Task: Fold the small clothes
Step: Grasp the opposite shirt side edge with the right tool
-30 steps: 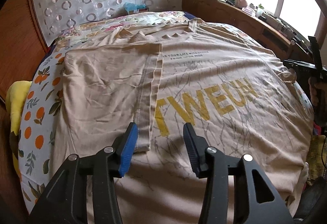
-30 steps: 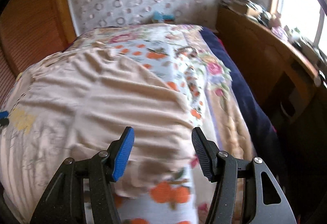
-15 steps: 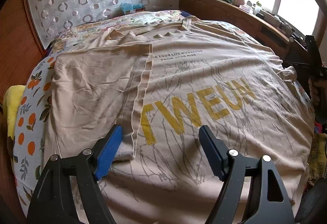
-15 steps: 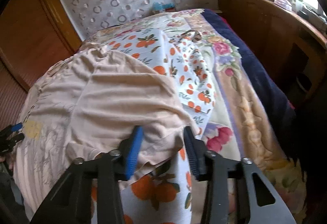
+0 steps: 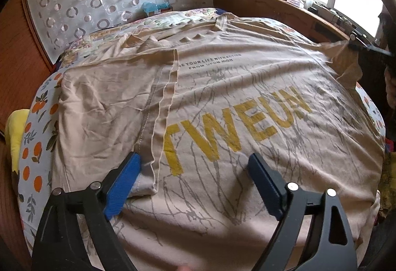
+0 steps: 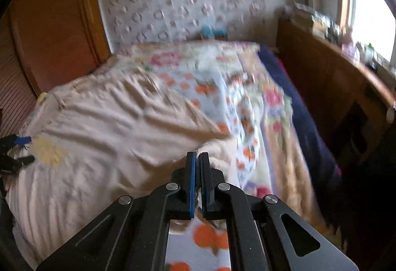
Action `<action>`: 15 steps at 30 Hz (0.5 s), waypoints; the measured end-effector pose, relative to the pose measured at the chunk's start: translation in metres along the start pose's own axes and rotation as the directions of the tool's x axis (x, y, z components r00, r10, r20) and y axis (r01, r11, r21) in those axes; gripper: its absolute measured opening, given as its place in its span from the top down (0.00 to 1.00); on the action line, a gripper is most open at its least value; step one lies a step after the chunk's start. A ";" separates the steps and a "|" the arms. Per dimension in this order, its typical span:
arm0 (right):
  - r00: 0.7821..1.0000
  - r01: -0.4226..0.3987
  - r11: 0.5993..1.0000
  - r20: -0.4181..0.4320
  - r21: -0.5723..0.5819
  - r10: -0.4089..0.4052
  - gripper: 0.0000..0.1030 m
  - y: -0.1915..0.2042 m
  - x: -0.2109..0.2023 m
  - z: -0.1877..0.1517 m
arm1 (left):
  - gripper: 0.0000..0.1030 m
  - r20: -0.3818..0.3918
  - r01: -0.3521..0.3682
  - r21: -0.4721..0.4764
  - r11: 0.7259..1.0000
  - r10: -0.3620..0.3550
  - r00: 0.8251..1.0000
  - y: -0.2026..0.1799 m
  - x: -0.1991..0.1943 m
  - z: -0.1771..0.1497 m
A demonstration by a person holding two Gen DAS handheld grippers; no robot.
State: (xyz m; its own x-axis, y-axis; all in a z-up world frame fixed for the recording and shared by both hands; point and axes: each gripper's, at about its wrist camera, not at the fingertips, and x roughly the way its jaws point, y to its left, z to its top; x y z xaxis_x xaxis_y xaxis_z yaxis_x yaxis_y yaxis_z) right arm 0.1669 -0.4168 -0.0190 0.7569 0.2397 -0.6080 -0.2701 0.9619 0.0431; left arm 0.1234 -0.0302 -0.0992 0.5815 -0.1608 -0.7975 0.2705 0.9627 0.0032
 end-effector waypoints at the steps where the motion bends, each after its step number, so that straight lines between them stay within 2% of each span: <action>1: 1.000 -0.017 1.000 0.016 -0.012 0.017 0.97 0.009 -0.004 0.005 | 0.14 0.000 0.000 0.000 1.000 0.000 1.000 0.000 0.000 0.000; 5: 0.993 -0.108 0.991 0.043 -0.075 0.112 0.97 0.048 -0.009 0.020 | 0.14 0.000 0.000 0.000 1.000 0.000 1.000 0.000 0.000 0.000; 10: 0.971 -0.231 0.962 0.023 -0.146 0.237 0.97 0.104 0.006 0.026 | 0.14 0.002 0.000 -0.001 1.000 0.000 1.000 0.000 -0.001 0.000; 12: 0.964 -0.260 0.950 0.002 -0.170 0.265 0.97 0.121 0.015 0.022 | 0.14 0.009 -0.005 -0.009 1.000 0.005 1.000 0.001 -0.003 0.000; 15: 0.966 -0.258 0.946 -0.028 -0.194 0.258 0.97 0.133 0.034 0.019 | 0.14 0.034 -0.011 -0.034 0.999 0.013 0.999 0.004 -0.010 -0.002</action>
State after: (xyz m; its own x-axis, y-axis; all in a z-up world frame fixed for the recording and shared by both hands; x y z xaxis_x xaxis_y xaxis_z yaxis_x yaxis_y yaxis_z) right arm 0.1682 -0.2782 -0.0187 0.6446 0.4759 -0.5983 -0.5668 0.8227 0.0437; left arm 0.1172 -0.0242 -0.0918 0.6108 -0.1561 -0.7762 0.2380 0.9712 -0.0080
